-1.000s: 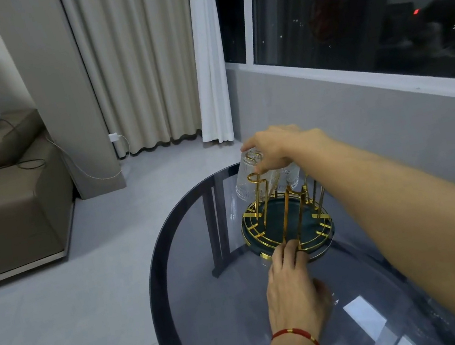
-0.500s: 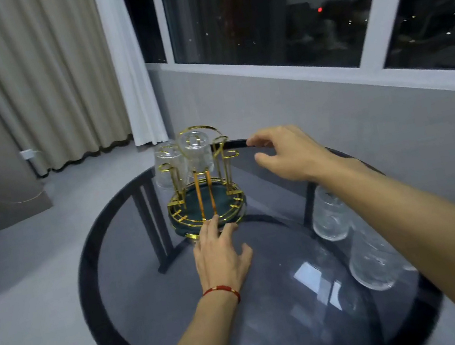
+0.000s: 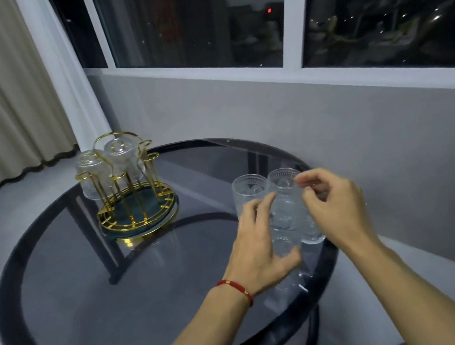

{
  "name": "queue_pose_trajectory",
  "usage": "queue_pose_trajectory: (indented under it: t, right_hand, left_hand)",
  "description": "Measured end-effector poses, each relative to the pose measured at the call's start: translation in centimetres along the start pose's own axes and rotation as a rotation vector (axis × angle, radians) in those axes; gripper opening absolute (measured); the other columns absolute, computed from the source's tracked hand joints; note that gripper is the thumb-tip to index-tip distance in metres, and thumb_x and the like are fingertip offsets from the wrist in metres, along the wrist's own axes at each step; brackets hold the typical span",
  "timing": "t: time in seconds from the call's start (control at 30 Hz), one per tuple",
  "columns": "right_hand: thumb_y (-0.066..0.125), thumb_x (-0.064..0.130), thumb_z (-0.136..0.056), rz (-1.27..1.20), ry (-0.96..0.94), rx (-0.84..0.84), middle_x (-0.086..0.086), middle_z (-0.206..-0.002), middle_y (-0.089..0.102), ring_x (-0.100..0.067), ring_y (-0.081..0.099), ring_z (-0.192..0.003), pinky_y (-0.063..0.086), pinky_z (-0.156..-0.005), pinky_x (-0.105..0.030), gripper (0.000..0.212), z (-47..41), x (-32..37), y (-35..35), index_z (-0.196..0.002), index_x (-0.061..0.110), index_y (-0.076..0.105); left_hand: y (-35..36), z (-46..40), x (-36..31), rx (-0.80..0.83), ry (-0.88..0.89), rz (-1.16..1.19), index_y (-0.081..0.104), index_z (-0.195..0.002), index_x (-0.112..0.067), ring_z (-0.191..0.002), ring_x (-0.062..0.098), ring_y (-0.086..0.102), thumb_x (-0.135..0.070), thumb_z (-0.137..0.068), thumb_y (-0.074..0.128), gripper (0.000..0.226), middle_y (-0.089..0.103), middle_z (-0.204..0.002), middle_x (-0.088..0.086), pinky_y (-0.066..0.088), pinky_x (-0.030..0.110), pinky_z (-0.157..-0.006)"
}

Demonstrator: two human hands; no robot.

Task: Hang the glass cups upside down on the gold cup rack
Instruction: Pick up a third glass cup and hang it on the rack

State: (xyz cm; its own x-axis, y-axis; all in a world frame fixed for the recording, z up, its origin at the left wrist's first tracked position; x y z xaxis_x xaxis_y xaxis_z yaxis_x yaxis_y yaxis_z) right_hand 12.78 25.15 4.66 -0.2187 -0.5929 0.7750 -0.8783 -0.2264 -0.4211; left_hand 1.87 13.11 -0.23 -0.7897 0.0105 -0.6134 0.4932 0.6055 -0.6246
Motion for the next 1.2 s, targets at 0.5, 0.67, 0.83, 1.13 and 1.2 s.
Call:
queue_pose_trajectory:
  t: [0.5, 0.67, 0.83, 1.13, 1.2]
  right_hand:
    - [0.067, 0.01, -0.097, -0.223, 0.008, 0.283, 0.001, -0.082, 0.079, -0.012, 0.072, -0.065, 0.061, -0.063, -0.034, 0.024, 2.7, 1.7, 1.6, -0.092, 0.03, 0.079]
    - [0.061, 0.036, -0.103, -0.134, 0.053, 0.516, 0.009, -0.118, 0.071, -0.012, 0.071, -0.102, 0.062, -0.093, -0.043, 0.028, 4.6, 2.5, 7.9, -0.129, 0.028, 0.068]
    - [0.046, 0.051, -0.107, -0.262, 0.347, 0.623, 0.002, -0.145, 0.053, -0.017, 0.073, -0.1, 0.063, -0.096, -0.044, 0.051, 5.9, 3.2, 14.2, -0.151, 0.027, 0.044]
    - [0.052, 0.036, -0.11, -0.985, 0.767, 0.447, -0.016, -0.144, 0.068, -0.036, 0.07, -0.126, 0.062, -0.094, -0.046, 0.047, 4.7, 3.1, 20.8, -0.148, 0.008, 0.055]
    - [0.059, 0.035, -0.108, -0.919, 0.689, 0.374, -0.01, -0.153, 0.06, -0.032, 0.068, -0.128, 0.061, -0.097, -0.046, 0.053, 3.6, 3.0, 20.9, -0.153, 0.011, 0.048]
  left_hand:
    - [-7.4, 0.3, 4.8, -0.237, -0.38, 0.189, 0.051, -0.143, -0.025, -0.117, 0.008, 0.054, -0.057, -0.061, 0.081, 0.094, 0.056, -0.13, -0.009, 0.045, 0.026, -0.098]
    - [-11.8, 2.1, 8.0, -0.386, -0.536, 0.366, 0.064, -0.126, -0.025, -0.102, -0.003, 0.063, -0.051, -0.06, 0.089, 0.075, 0.066, -0.116, -0.009, 0.056, 0.024, -0.087]
    - [-14.1, 3.4, 9.6, -0.436, -0.582, 0.387, 0.062, -0.121, -0.025, -0.1, 0.004, 0.063, -0.051, -0.055, 0.089, 0.076, 0.064, -0.112, -0.008, 0.056, 0.029, -0.084]
    - [-15.2, 4.0, 15.0, -0.352, -0.641, 0.313, 0.076, -0.101, -0.024, -0.107, 0.02, 0.068, -0.059, -0.091, 0.053, 0.043, 0.074, -0.108, 0.002, 0.057, 0.04, -0.085]
    - [-16.2, 4.4, 17.2, -0.319, -0.633, -0.128, 0.075, -0.109, -0.02, -0.123, 0.027, 0.056, -0.043, -0.093, 0.057, 0.033, 0.066, -0.123, 0.008, 0.05, 0.047, -0.1]
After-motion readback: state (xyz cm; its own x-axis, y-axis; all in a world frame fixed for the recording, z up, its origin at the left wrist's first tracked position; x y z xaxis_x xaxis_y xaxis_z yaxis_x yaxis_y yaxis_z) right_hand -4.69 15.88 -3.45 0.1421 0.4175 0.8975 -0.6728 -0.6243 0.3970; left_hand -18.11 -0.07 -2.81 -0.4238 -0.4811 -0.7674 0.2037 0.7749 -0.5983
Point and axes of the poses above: each hand's wrist, its own z-axis away from the middle knuckle, its own y-axis out of the palm, x = y × z, the point moved 8 cm from there along -z, towards the middle knuckle
